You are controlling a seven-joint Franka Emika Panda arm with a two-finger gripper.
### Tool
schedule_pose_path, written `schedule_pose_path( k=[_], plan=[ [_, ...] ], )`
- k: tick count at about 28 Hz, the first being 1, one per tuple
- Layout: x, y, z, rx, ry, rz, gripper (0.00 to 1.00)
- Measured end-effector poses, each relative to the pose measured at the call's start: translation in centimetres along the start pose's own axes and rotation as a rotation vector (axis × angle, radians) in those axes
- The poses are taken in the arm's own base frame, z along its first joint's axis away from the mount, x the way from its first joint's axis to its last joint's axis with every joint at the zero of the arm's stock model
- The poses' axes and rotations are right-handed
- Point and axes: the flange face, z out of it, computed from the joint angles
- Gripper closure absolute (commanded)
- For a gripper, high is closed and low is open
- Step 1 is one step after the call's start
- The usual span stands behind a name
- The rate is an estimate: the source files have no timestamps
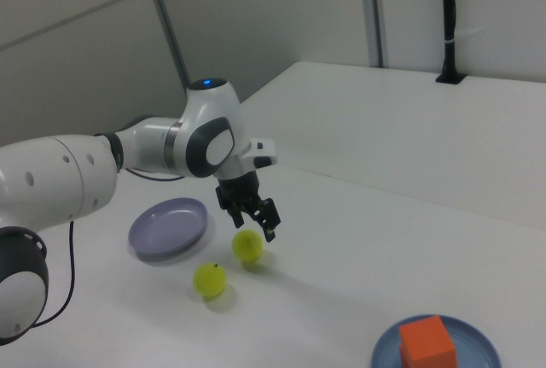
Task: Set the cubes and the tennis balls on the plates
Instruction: 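Move the gripper to a yellow tennis ball and grasp it, then place the tennis ball on the lavender plate and open the gripper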
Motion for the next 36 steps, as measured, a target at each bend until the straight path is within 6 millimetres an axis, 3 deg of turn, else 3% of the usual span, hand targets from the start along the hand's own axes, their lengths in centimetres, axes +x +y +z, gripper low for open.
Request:
schedule_pose_path(
  k=[6, 7, 11, 13, 16, 22, 27, 30, 34, 36],
  plan=[
    [-0.5, -3.6, 3.3, -0.067, -0.01, -0.01, 0.0],
    [-0.6, -3.9, 3.5, -0.072, -0.012, -0.009, 0.05],
    [-0.7, -4.5, 3.9, -0.088, -0.012, -0.019, 0.46],
    [-0.7, -4.5, 3.9, -0.099, -0.009, -0.026, 0.54],
    [-0.7, -4.4, 3.9, -0.103, -0.007, -0.026, 0.55],
    [-0.6, -4.2, 3.8, -0.118, -0.001, -0.033, 0.9],
    [-0.6, -4.3, 3.5, -0.124, 0.007, -0.038, 0.89],
    [-0.8, -5.0, 2.2, -0.118, 0.025, -0.048, 0.88],
    [-1.4, -7.7, -0.1, -0.098, 0.061, -0.075, 0.82],
    [-2.2, -10.1, -1.3, -0.084, 0.078, -0.087, 0.79]
  ],
)
